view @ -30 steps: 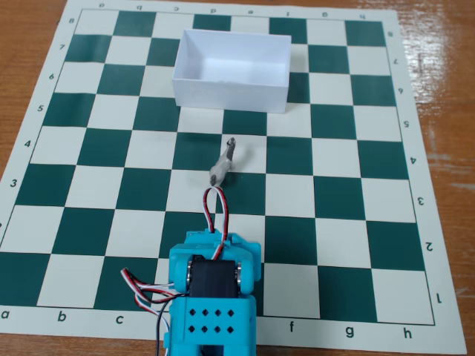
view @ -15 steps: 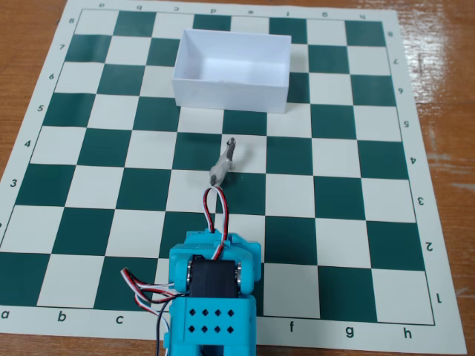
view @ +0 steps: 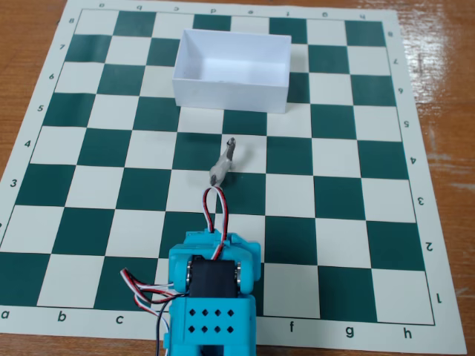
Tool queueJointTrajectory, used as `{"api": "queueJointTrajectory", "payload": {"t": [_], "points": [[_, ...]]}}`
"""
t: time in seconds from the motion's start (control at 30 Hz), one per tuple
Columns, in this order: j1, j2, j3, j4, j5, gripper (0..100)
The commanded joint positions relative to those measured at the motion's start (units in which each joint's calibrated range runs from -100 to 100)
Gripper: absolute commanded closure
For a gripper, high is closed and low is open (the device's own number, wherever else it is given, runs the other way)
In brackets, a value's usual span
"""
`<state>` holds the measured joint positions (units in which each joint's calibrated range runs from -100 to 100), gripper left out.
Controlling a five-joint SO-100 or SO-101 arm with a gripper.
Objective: Grab the toy horse and put it in the box.
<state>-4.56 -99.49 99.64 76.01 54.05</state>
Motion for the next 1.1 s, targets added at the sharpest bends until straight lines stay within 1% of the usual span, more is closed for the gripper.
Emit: {"api": "queueJointTrajectory", "payload": {"t": [0.0, 0.13, 0.27, 0.4, 0.47, 0.57, 0.73, 0.83, 0.9, 0.93, 1.0, 1.07], "points": [[-3.8, -0.1, 0.4, 0.2, -0.2, 100], [-3.8, -0.1, 0.4, 0.2, -0.2, 100], [-6.5, -0.1, 0.4, 0.2, -0.3, 100], [-3.9, 0.1, 0.1, 0.2, -0.3, 99], [-2.8, 1.5, -2.6, 0.2, -0.3, 98], [-2.8, 10.5, -12.7, 0.3, -0.4, 97], [-1.5, 33.6, -40.2, 2.6, -5.2, 92], [-0.8, 45.1, -53.3, 0.5, -8.5, 91], [0.1, 51.1, -57.7, -3.8, -12.6, 91], [0.6, 53.6, -58.8, -5.5, -14.2, 88], [1.7, 57.3, -58.7, -9.1, -16.3, 79], [2.6, 60.5, -57.4, -11.8, -17.0, 73]]}}
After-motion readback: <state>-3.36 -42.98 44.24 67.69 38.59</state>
